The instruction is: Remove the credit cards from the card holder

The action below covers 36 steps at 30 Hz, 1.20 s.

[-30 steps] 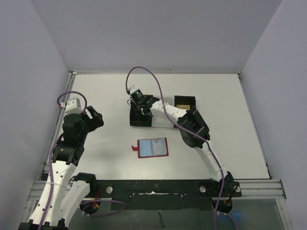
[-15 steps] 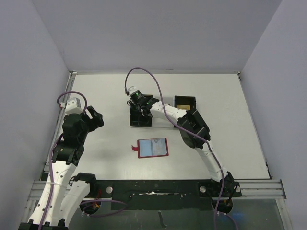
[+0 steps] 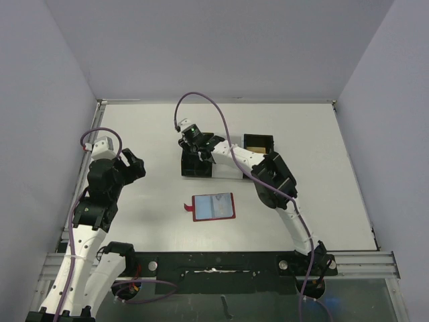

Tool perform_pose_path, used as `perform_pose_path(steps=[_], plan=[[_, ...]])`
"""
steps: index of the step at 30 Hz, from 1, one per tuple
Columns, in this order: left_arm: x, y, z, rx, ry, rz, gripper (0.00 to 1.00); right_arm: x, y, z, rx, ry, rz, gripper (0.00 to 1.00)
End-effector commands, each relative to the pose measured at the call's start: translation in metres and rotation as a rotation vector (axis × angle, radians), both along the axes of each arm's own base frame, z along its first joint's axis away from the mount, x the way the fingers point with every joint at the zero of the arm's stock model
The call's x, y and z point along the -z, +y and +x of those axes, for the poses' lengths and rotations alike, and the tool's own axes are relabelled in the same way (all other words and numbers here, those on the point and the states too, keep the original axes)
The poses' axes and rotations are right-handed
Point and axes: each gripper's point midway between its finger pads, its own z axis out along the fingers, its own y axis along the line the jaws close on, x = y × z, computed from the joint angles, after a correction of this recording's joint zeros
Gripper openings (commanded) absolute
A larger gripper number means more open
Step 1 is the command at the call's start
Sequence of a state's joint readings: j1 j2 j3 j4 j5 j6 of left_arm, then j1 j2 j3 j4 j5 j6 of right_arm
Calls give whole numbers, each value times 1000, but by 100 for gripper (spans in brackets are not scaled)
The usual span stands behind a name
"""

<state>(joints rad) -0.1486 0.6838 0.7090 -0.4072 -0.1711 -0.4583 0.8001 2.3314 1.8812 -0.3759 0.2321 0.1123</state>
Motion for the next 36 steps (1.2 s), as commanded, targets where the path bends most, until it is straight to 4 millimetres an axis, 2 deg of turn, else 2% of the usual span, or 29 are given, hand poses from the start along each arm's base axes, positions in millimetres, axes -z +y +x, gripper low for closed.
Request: perform_pose_path(steps=[1, 7, 9, 11, 14, 15, 18, 23, 26, 27, 28, 33, 36], plan=[[-15, -2, 6, 21, -63, 1, 74, -97, 17, 4, -45, -139, 151, 38], [-16, -5, 7, 34, -67, -1, 74, -131, 15, -9, -77, -162, 217, 41], [-16, -6, 7, 42, -70, -3, 74, -140, 5, -20, -63, -174, 224, 42], [-18, -10, 7, 63, -78, -10, 74, -161, -12, -29, -3, -218, 269, 45], [-20, -19, 8, 119, -93, -15, 74, -167, -39, -53, 51, -236, 338, 49], [-21, -22, 8, 139, -97, -18, 74, -157, -53, -63, 82, -224, 343, 51], [-21, -39, 10, 238, -102, -41, 74, -156, -87, -83, 200, -236, 402, 59], [-19, -67, 11, 399, -97, -82, 74, -136, -129, -108, 354, -204, 460, 68], [-16, -84, 9, 498, -87, -113, 74, -124, -149, -121, 451, -173, 539, 85], [-14, -89, 8, 529, -80, -123, 74, -121, -156, -124, 497, -166, 585, 96], [-13, -94, 7, 555, -75, -133, 74, -115, -162, -128, 537, -154, 628, 98], [-5, -118, -1, 693, -42, -193, 74, -92, -170, -147, 509, -74, 708, 98], [11, -136, -7, 730, 41, -184, 74, -85, -164, -158, 462, -5, 737, 98]])
